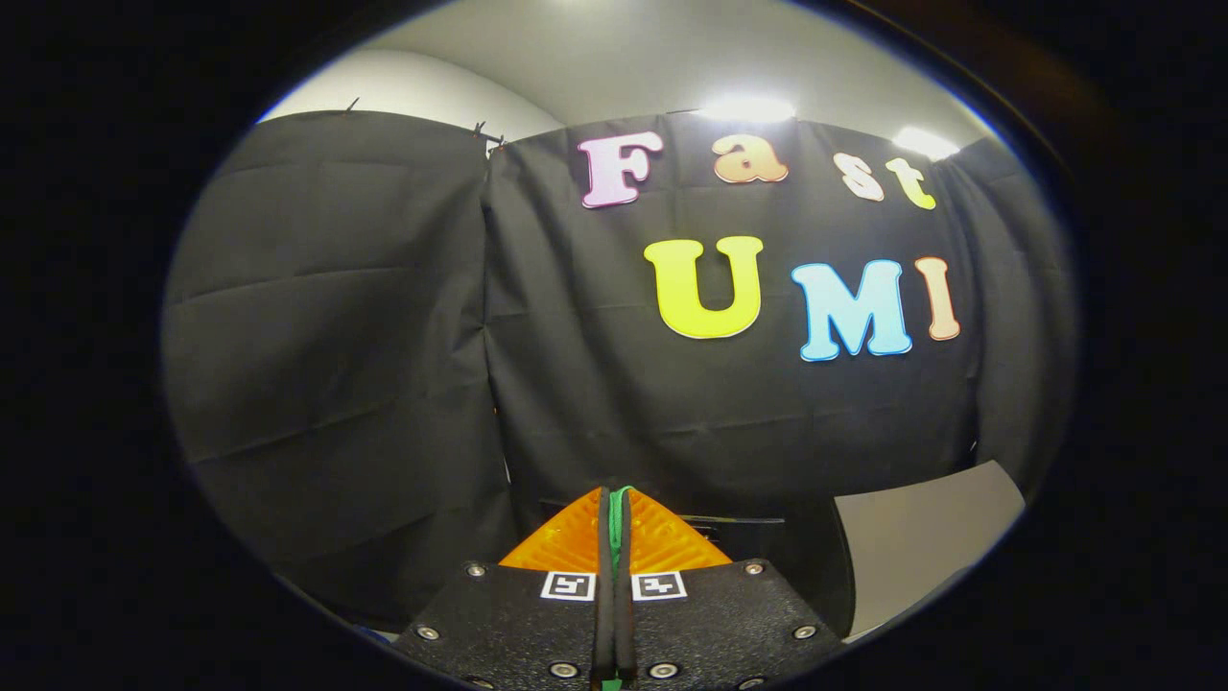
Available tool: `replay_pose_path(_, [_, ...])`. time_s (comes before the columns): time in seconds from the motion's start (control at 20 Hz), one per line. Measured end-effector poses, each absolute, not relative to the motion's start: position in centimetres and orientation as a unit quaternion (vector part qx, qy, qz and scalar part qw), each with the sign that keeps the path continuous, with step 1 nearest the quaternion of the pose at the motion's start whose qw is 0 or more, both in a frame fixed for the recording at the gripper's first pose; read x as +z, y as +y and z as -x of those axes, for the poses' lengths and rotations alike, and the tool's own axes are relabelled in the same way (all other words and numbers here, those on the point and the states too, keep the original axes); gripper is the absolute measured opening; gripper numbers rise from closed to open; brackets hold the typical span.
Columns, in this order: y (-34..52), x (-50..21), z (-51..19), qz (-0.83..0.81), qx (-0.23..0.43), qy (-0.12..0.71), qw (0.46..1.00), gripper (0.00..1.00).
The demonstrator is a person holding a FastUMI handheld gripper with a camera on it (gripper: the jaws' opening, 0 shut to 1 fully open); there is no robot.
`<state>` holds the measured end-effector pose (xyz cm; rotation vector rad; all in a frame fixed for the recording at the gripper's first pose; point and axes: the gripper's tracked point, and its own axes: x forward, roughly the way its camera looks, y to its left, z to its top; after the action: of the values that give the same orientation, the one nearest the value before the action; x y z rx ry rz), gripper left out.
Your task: Put the clothes into the washing machine and then close the washing machine lid.
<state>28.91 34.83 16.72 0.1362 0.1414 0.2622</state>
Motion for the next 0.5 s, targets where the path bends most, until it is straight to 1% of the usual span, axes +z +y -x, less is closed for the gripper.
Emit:
replay_pose_path(0.3, [37.7,9.7,-30.9,-0.050,0.130,0.113,0.984,0.00])
replay_pose_path(0.5, [37.7,5.2,-32.4,-0.039,0.122,0.149,0.980,0.00])
